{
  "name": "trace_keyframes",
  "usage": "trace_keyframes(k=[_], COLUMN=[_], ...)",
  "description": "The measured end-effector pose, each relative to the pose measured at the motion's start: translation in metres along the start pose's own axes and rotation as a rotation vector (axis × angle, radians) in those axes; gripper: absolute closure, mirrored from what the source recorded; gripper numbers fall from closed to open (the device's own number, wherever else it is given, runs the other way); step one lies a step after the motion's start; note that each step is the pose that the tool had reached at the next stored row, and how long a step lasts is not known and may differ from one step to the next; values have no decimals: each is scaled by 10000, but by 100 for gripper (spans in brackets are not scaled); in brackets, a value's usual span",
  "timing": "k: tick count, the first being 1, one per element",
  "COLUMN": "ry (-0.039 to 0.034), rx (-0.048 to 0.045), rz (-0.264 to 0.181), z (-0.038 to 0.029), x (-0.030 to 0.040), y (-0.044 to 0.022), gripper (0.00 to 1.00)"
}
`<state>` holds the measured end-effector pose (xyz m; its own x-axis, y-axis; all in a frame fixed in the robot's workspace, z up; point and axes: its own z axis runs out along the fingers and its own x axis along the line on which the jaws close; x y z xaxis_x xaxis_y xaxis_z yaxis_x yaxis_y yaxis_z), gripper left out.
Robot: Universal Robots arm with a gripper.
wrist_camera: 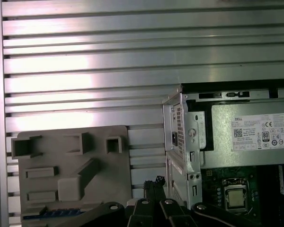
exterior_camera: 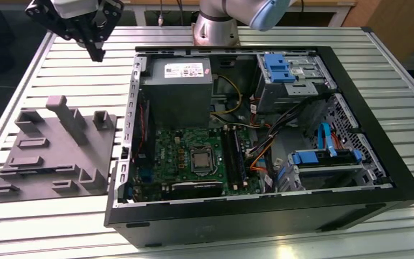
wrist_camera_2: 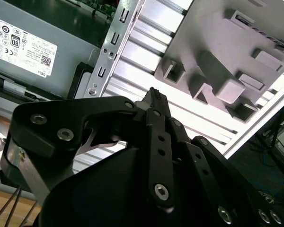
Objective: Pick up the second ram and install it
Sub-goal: 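Reach for the second ram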
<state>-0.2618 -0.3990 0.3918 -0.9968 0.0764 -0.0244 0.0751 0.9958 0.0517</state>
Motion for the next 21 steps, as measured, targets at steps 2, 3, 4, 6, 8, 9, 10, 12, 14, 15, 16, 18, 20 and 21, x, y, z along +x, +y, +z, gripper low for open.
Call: trace_keyframes(k=[2,3,4,6,8,9,10,12,14,15,16,18,20,21], ry=[0,0,0,0,0,0,1,0,0,0,0,0,0,1], rx=[0,0,0,-1,0,0,0,0,0,0,0,0,0,0], rz=[0,0,0,-1,-1,-1,0,0,0,0,0,0,0,0], z=[0,1,2,6,11,14,16,20,24,26,28,31,34,35], x=[10,16,21,30,37,40,43,48,54,58,63,73,82,87], y=[-1,-1,-2,-4,-8,-9,-12,-17,-21,-23,-24,-27,-30,-31], gripper=[89,89,89,89,89,89,89,89,89,89,89,89,89,89])
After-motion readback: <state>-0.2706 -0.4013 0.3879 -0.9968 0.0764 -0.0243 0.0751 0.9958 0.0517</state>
